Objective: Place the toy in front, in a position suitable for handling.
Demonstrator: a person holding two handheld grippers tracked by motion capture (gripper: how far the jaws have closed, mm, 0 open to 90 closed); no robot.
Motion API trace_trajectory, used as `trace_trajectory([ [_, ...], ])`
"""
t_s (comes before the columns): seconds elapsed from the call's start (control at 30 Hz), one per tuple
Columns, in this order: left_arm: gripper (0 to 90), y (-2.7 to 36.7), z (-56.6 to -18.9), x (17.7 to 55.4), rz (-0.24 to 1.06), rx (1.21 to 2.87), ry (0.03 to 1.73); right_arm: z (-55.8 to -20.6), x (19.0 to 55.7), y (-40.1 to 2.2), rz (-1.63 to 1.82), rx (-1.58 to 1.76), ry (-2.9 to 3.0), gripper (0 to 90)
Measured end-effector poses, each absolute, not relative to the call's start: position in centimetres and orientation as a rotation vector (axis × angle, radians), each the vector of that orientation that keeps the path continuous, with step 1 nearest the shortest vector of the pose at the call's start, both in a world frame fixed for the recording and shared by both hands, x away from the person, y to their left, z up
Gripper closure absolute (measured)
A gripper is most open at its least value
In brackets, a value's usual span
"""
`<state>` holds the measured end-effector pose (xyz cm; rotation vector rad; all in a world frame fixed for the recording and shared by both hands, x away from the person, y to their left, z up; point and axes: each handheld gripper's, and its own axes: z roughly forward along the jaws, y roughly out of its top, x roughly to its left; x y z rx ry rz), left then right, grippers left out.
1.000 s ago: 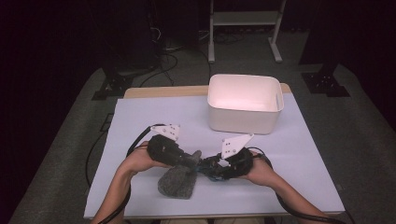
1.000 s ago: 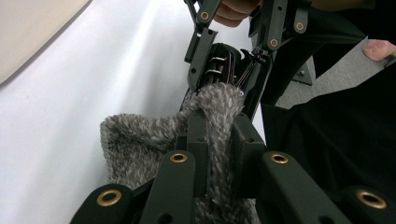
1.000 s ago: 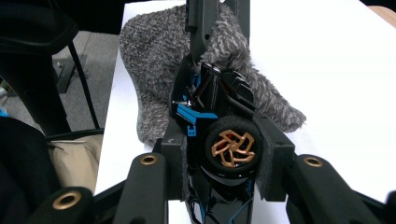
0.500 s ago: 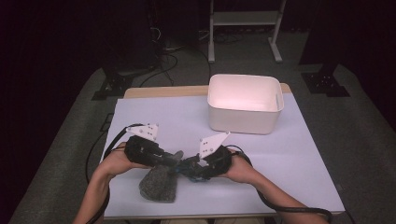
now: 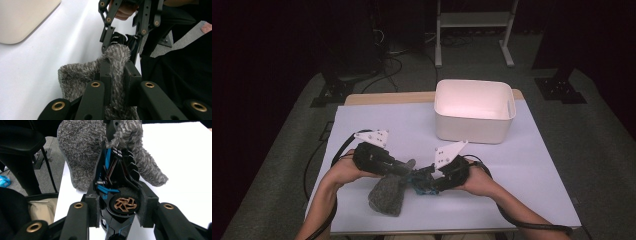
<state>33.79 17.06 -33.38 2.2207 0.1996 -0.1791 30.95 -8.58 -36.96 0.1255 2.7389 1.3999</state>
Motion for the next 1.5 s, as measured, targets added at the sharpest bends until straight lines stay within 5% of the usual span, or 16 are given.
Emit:
trace_trajectory([
  [0.57,80.2,13.3,-33.9,35.2,-0.224,2.212,0.171,-36.9,30.6,-13.1,1.277,0.220,2.766,59.3],
  [0.9,80.2,13.0,-33.8,35.3,-0.214,2.216,0.180,-36.8,30.9,-13.0,1.250,0.265,2.827,53.4],
  [1.5,79.9,13.3,-34.1,35.0,-0.226,2.212,0.177,-35.2,30.7,-12.1,1.188,0.284,2.801,56.0],
])
